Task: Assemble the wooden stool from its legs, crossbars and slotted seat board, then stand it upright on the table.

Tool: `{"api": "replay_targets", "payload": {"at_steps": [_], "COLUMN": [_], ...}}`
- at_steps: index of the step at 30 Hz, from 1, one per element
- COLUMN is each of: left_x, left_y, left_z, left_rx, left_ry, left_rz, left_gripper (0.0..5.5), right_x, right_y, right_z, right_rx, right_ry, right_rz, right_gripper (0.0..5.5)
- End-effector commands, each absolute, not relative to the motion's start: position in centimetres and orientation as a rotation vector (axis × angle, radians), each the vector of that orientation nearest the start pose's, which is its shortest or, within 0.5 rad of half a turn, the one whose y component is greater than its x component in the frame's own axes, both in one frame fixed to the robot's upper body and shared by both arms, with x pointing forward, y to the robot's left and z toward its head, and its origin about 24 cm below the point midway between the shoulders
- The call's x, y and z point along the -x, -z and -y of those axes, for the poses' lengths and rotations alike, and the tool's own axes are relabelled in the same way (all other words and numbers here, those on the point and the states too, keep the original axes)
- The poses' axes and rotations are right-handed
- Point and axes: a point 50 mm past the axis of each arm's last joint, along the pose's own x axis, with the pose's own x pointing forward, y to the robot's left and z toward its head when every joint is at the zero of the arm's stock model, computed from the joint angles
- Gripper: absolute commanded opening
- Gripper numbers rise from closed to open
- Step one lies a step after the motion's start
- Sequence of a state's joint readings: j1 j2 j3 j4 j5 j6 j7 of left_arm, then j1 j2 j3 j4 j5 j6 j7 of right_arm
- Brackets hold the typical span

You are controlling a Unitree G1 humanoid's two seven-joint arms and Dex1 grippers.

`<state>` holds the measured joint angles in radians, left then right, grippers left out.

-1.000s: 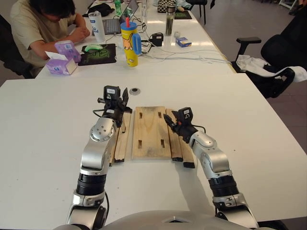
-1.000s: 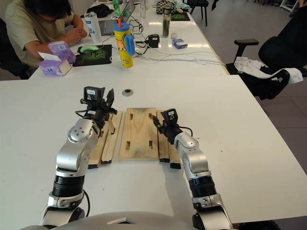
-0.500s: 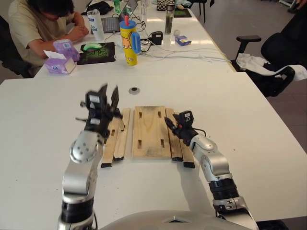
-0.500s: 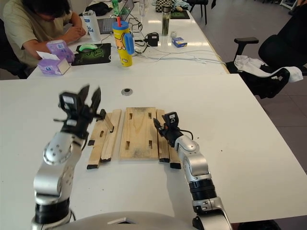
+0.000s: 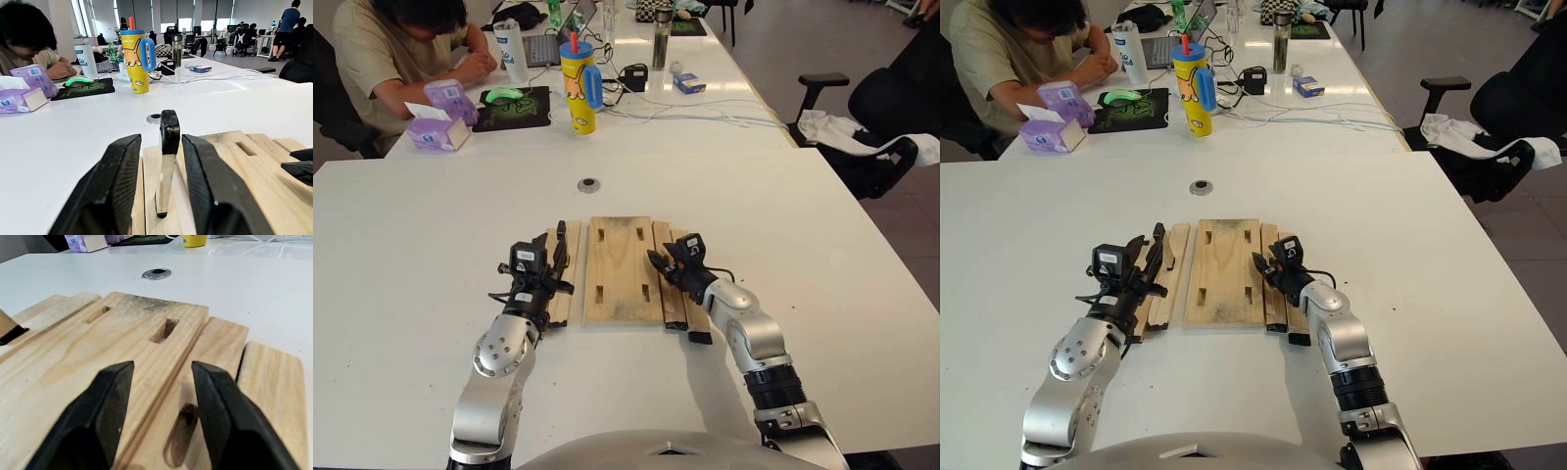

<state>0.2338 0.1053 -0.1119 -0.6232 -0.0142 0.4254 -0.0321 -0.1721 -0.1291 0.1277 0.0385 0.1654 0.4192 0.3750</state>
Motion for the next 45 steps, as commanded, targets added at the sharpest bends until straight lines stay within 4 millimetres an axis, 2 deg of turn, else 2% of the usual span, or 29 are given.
{"api": "replay_targets", "payload": {"at_steps": [1, 5, 15, 22, 25, 27, 28, 31, 34, 37, 39, 42, 45], "left_x": [-20.7, -21.5, -23.3, -24.5, -25.4, -26.8, -27.6, -29.2, -30.5, -31.5, -31.8, -31.8, -31.6], "left_y": [-8.0, -7.4, -7.0, -7.0, -8.4, -11.0, -12.4, -16.0, -17.7, -18.1, -18.3, -18.3, -17.9], "left_z": [-14.1, -13.3, -13.1, -13.3, -14.2, -15.3, -15.5, -16.0, -17.6, -19.0, -19.5, -18.6, -17.8], "left_rx": [-0.080, -0.094, -0.081, -0.041, -0.020, 0.001, 0.025, 0.112, 0.229, 0.380, 0.481, 0.676, 0.732], "left_ry": [0.080, 0.107, 0.045, 0.060, 0.067, 0.074, 0.093, 0.191, 0.339, 0.476, 0.577, 0.797, 0.887], "left_rz": [-0.074, -0.075, -0.056, -0.045, 0.000, 0.080, 0.107, 0.178, 0.176, 0.156, 0.133, 0.057, -0.002], "left_gripper": [1.53, 1.53, 1.53, 0.55, 0.39, 0.39, 0.39, 0.39, 0.39, 0.39, 0.39, 0.39, 0.39], "right_x": [-27.9, -28.4, -28.7, -29.1, -29.7, -30.2, -30.5, -30.7, -31.1, -31.1, -31.1, -30.7, -30.0], "right_y": [-4.3, -4.7, -4.9, -5.1, -5.6, -6.3, -6.5, -7.7, -10.3, -12.4, -13.0, -13.2, -12.9], "right_z": [11.0, 10.7, 10.3, 10.5, 10.8, 11.5, 12.0, 13.1, 15.2, 16.6, 16.8, 17.0, 16.5], "right_rx": [-0.027, -0.017, -0.013, -0.011, -0.012, -0.052, -0.105, -0.433, -0.722, -0.874, -0.933, -1.029, -1.062], "right_ry": [-0.590, -0.621, -0.643, -0.606, -0.542, -0.477, -0.461, -0.574, -0.725, -0.852, -0.926, -0.990, -1.042], "right_rz": [-0.306, -0.304, -0.300, -0.278, -0.236, -0.174, -0.168, -0.170, -0.127, -0.115, -0.149, -0.180, -0.237], "right_gripper": [2.19, 2.19, 2.19, 2.19, 2.19, 2.19, 2.37, 2.78, 3.24, 3.64, 3.96, 4.44, 4.66]}}
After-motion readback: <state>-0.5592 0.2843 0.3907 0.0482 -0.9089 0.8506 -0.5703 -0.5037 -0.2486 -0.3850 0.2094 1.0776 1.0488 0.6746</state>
